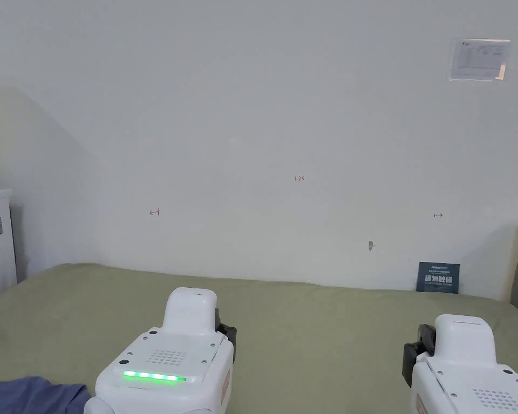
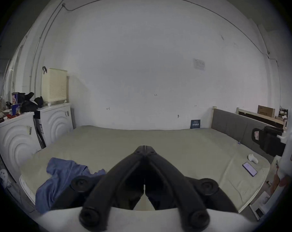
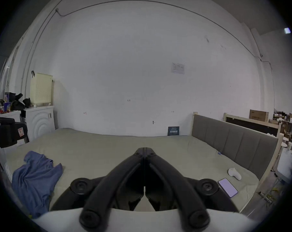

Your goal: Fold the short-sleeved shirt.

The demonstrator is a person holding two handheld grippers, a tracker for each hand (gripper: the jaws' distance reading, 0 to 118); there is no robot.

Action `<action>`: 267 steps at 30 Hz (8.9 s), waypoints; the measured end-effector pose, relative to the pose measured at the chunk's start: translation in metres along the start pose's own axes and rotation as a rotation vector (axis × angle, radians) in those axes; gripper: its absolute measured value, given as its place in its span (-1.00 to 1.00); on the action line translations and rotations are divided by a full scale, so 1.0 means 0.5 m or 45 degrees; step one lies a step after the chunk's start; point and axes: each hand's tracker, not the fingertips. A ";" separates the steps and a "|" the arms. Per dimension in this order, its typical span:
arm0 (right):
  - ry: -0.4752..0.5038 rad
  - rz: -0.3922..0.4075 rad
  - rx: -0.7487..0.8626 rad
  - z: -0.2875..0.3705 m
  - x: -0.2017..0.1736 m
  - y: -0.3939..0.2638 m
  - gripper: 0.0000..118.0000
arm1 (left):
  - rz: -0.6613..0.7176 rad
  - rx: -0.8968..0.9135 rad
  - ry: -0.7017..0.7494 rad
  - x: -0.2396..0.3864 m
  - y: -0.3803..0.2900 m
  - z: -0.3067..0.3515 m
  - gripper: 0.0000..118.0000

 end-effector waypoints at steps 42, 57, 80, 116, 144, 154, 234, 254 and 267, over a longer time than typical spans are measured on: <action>0.677 0.038 -0.133 -0.110 -0.487 -0.096 -1.00 | 0.148 -0.235 0.764 -0.537 -0.114 0.140 -1.00; 0.620 0.138 -0.392 -0.173 -0.472 -0.265 -1.00 | 0.425 -0.890 0.452 -0.670 -0.393 -0.278 -0.64; 0.499 0.110 -0.560 -0.087 -0.280 -0.314 -1.00 | 0.157 -0.915 0.378 -0.566 -0.320 -0.314 -0.96; -0.049 -0.093 -0.681 -0.048 0.128 -0.372 -1.00 | -0.156 -1.028 -0.624 0.366 -0.404 -0.610 0.92; 0.098 0.023 -0.398 0.039 0.027 -0.270 -1.00 | 0.207 -0.478 0.109 -0.193 -0.244 -0.017 -1.00; 0.096 0.047 -0.530 -0.047 0.008 -0.325 -1.00 | 0.127 -0.927 0.004 -0.237 -0.365 -0.398 -1.00; 0.107 -0.083 -0.329 -0.347 0.307 0.239 -0.97 | 0.001 -0.371 0.252 -0.327 0.266 -0.257 -0.92; -0.062 -0.014 -0.251 -0.673 0.249 0.313 -0.97 | -0.058 -0.292 0.372 -0.282 0.344 -0.593 -0.92; -0.076 -0.001 -0.538 -0.745 0.255 -0.009 -0.97 | -0.066 -0.550 0.334 -0.264 0.068 -0.714 -0.92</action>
